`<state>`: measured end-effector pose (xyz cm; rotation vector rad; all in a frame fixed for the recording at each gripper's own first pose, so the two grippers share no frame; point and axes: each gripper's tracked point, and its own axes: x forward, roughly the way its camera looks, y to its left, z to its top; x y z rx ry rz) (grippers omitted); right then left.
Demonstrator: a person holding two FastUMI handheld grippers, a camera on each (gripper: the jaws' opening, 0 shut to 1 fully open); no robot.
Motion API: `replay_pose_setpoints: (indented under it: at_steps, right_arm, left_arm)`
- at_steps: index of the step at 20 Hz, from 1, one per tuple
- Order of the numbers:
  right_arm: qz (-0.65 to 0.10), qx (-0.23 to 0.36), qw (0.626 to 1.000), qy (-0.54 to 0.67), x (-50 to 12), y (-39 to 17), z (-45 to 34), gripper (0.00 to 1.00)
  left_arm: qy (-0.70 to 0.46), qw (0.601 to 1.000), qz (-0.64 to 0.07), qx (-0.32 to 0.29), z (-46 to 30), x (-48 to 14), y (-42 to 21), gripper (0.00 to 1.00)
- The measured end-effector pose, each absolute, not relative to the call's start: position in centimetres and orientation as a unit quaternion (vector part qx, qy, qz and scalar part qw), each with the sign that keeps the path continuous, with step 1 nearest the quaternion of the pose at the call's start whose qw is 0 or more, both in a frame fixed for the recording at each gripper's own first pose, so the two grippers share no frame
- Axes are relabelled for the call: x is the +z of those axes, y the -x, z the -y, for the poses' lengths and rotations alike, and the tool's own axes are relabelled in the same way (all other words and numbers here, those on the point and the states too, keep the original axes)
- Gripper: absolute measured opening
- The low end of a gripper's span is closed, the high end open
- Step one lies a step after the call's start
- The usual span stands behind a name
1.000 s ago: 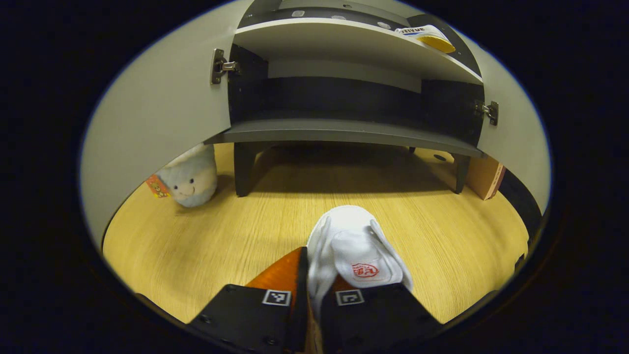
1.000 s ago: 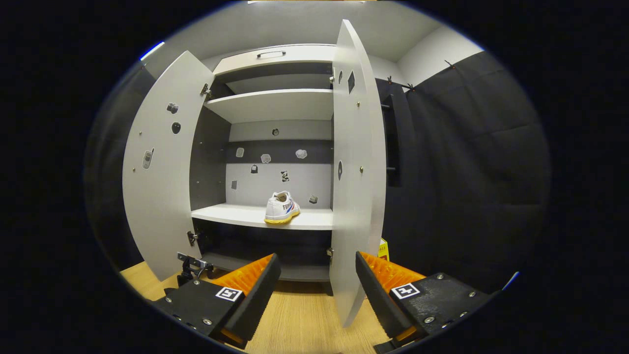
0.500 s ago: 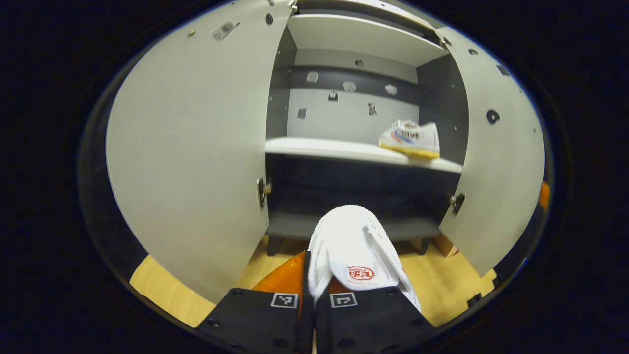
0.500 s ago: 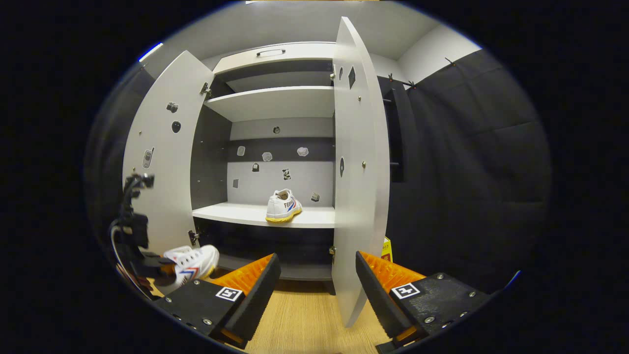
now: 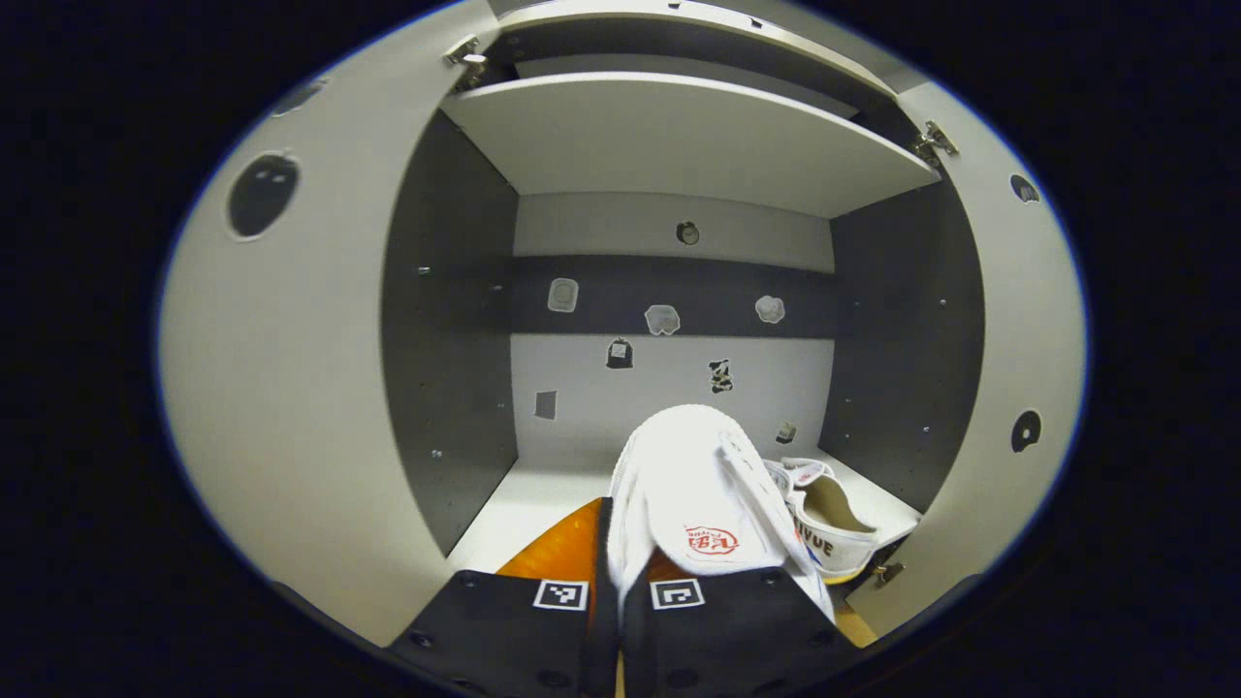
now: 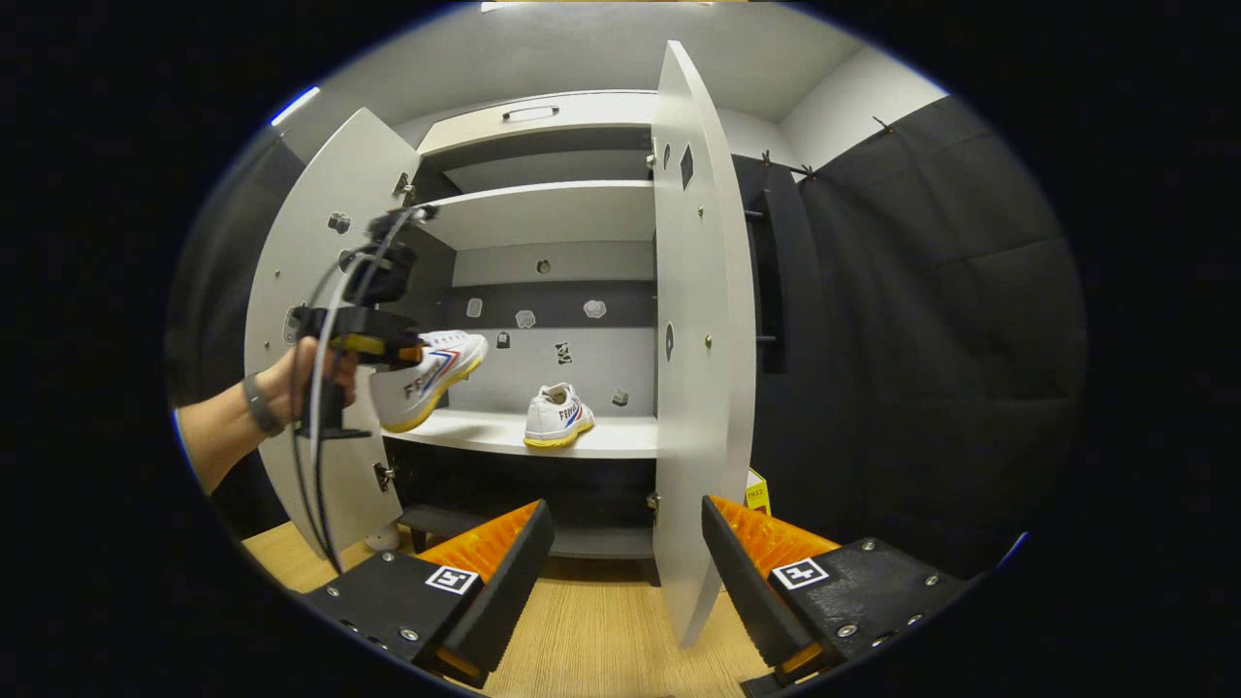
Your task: Grab one shoe with the right hand and put it into the shoe cabinet, grab the other shoe with the left hand and put it into the shoe cabinet; then close the right door with the right hand and the left door with the left hand.
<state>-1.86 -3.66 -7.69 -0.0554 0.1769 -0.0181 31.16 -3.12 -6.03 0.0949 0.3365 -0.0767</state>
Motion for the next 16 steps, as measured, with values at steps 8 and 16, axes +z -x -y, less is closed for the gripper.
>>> replay_pose_setpoints:
  at_steps: [8, 16]
  right_arm:
    - [-0.085, -0.032, 0.995, 0.038, -7.1, 3.1, 4.5, 0.94]
    - [-0.082, -0.042, 0.995, 0.026, -6.8, 2.5, 5.2, 0.94]
  left_arm:
    - [-0.085, 0.960, -0.267, -0.015, 3.5, -13.9, -39.7, 0.09]
    - [-0.073, 0.942, -0.327, -0.015, 3.4, -17.7, -39.2, 0.12]
